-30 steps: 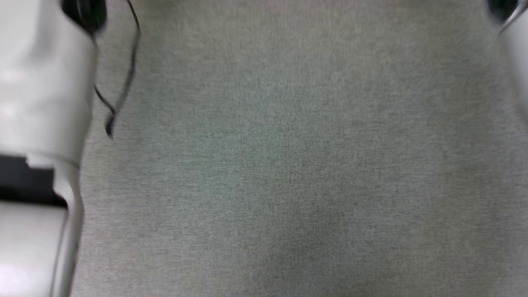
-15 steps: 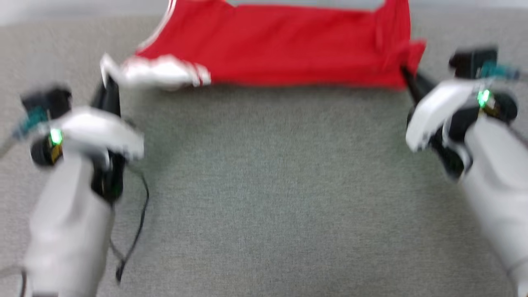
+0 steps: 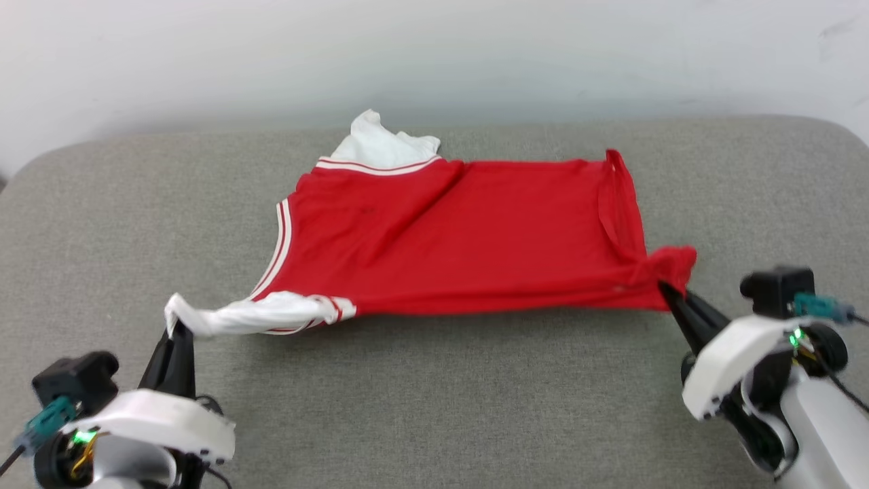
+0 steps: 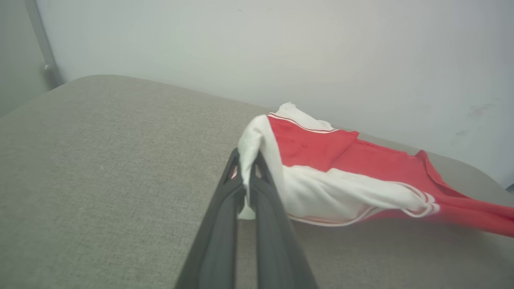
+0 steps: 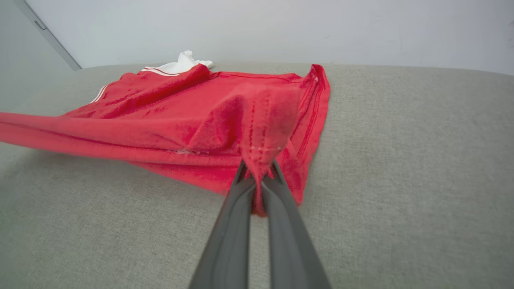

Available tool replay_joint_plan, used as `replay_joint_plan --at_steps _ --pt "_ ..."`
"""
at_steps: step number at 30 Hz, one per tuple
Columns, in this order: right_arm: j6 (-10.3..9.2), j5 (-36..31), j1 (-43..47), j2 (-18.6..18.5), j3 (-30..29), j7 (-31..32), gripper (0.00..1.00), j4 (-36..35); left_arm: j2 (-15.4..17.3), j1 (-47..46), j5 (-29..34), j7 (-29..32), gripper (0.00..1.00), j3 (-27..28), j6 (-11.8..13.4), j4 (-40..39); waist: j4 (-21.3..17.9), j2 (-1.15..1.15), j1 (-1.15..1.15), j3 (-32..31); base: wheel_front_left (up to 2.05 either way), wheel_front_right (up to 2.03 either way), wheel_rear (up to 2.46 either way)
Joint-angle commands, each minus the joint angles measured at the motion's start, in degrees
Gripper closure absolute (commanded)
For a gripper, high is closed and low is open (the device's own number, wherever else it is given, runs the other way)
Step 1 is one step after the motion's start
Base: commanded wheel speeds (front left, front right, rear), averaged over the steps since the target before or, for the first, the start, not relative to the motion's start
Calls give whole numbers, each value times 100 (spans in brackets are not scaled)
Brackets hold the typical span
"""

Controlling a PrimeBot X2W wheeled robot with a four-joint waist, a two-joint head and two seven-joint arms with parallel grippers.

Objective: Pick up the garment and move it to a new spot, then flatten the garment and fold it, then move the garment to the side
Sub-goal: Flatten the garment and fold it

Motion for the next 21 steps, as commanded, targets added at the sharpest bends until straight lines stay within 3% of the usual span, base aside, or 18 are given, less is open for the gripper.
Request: replay_joint_plan --at_steps 1,6,11,16,21 --pt "-10 -52 193 -26 -106 77 100 -151 81 125 4 49 100 77 105 -174 15 0 2 -73 0 0 0" --pt "-11 -505 1255 158 -986 788 100 -1420 272 872 144 431 100 137 625 -1460 52 0 2 -170 0 0 0" --pt "-10 -993 2089 519 -1740 1719 100 -2743 413 1183 239 744 100 156 933 -2340 69 0 2 -133 0 0 0" --pt "-10 -1271 2375 869 -2050 2573 100 -3442 429 988 132 941 100 41 845 -2293 26 0 2 29 0 0 0" --pt "-8 -1390 2059 949 -2008 2957 100 -3277 306 455 -14 1008 100 -183 525 -1580 5 0 2 287 0 0 0"
